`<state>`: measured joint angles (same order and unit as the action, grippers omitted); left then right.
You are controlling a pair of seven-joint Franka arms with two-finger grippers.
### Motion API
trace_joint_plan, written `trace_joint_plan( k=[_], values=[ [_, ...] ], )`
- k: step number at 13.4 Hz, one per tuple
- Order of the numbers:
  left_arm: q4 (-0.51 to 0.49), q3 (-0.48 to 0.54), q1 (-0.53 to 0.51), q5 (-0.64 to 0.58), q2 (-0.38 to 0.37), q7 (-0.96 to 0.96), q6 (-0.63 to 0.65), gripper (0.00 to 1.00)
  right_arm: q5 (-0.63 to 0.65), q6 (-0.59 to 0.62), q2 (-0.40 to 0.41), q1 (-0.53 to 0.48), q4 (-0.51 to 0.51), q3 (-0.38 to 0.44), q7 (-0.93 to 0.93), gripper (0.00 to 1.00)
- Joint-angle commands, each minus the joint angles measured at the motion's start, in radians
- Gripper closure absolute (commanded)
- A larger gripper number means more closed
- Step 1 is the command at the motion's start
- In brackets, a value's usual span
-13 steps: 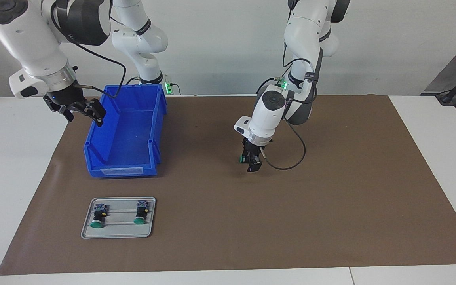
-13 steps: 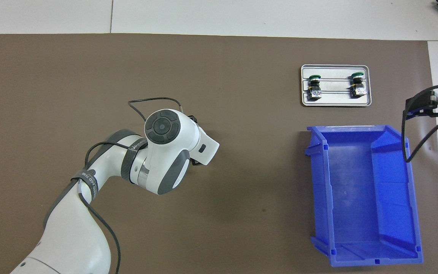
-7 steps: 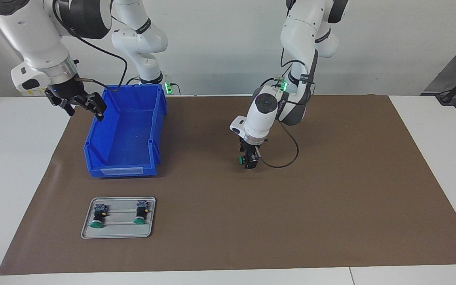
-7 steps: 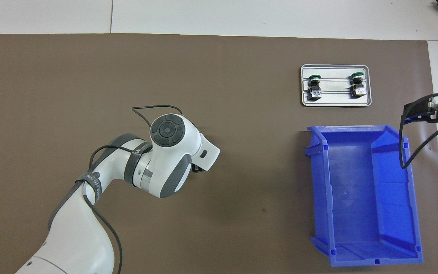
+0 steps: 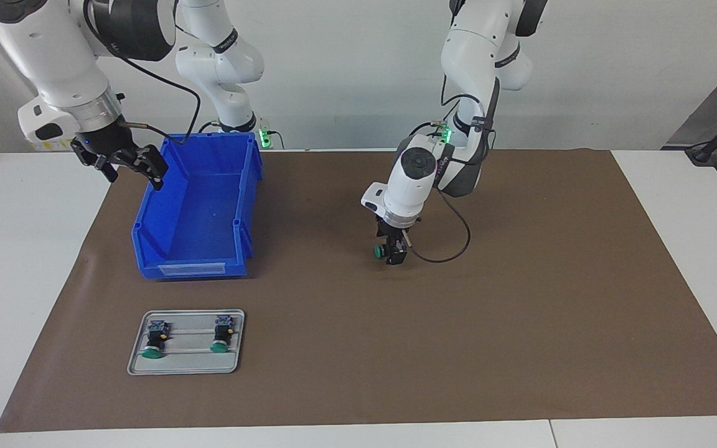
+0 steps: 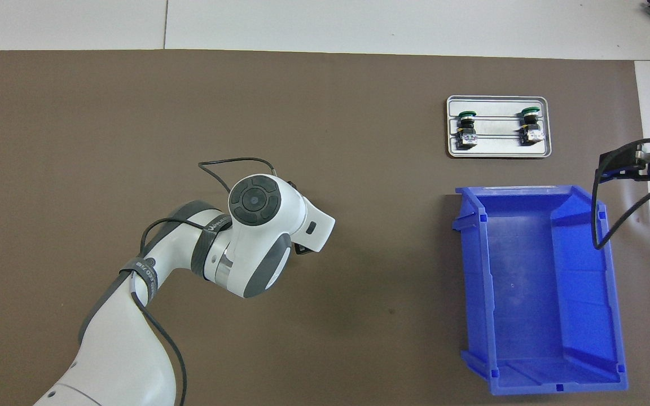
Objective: Place and press button with both arms
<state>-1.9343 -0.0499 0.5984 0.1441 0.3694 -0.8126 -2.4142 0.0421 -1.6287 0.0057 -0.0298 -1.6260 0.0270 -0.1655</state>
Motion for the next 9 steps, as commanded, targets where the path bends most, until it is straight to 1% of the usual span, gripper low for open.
trace_joint_plan(
  k=[1, 5, 6, 7, 8, 9],
  values=[
    [-0.023, 0.018, 0.021, 0.011, -0.001, 0.023, -0.039, 0.12, 0.013, -0.026, -0.027, -0.009, -0.037, -0.002, 0.001, 0.00],
    [-0.043, 0.018, 0.021, 0.011, -0.007, 0.027, -0.042, 0.15, 0.015, -0.026, -0.027, -0.005, -0.037, -0.002, 0.004, 0.00],
    [-0.038, 0.018, 0.023, 0.011, -0.006, 0.029, -0.045, 0.20, 0.015, -0.026, -0.027, -0.007, -0.037, -0.002, 0.004, 0.00],
    [-0.037, 0.018, 0.027, 0.011, -0.004, 0.029, -0.057, 0.44, 0.013, -0.026, -0.027, -0.006, -0.037, -0.002, 0.006, 0.00],
    [-0.031, 0.018, 0.028, 0.011, -0.003, 0.029, -0.068, 0.85, 0.013, -0.023, -0.027, -0.007, -0.037, -0.004, 0.007, 0.00],
    [-0.029, 0.018, 0.026, 0.011, -0.003, 0.029, -0.071, 1.00, 0.015, -0.016, -0.027, -0.009, -0.037, -0.004, 0.012, 0.00]
  ],
)
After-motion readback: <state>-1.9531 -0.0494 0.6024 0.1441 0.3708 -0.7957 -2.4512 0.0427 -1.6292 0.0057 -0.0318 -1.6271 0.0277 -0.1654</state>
